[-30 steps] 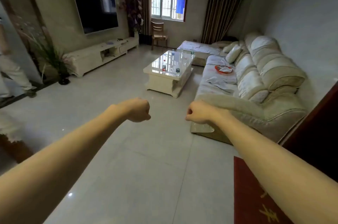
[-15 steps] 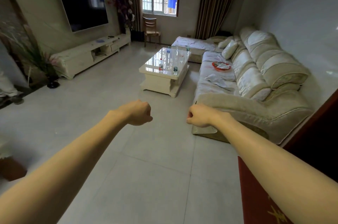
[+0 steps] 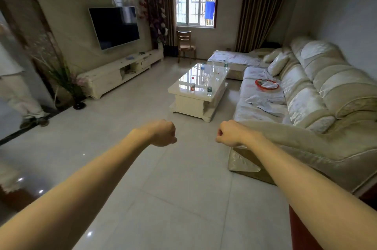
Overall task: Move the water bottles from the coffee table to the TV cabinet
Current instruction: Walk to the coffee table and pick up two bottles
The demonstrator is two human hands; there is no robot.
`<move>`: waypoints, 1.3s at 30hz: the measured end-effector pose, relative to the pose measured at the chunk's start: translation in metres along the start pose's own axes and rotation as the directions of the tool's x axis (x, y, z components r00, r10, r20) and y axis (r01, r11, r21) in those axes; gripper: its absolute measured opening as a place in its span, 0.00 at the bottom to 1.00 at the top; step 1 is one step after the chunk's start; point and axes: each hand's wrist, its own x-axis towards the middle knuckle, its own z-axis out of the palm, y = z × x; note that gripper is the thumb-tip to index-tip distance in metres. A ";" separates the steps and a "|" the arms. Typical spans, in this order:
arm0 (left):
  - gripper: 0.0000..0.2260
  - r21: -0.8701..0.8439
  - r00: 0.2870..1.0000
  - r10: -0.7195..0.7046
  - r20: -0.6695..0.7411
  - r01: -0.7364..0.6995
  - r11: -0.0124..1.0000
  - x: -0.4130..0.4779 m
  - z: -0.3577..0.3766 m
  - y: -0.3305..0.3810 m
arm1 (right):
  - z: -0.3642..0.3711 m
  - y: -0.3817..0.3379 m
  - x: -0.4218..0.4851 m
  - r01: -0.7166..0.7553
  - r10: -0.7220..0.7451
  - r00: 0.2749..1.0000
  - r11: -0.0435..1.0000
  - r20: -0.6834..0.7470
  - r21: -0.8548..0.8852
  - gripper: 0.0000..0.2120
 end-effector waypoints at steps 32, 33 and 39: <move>0.14 -0.086 0.993 0.105 0.052 -0.101 0.991 0.379 -0.052 -0.125 | -0.045 0.043 0.382 -0.023 0.019 0.998 0.997 0.066 0.071 0.14; 0.15 -0.087 0.992 0.111 0.052 -0.106 0.991 0.390 -0.054 -0.128 | -0.047 0.044 0.391 -0.035 0.030 0.997 0.997 0.076 0.069 0.14; 0.15 -0.080 0.988 0.134 0.076 -0.128 0.989 0.452 -0.064 -0.140 | -0.057 0.061 0.452 -0.069 0.063 0.994 0.996 0.094 0.057 0.12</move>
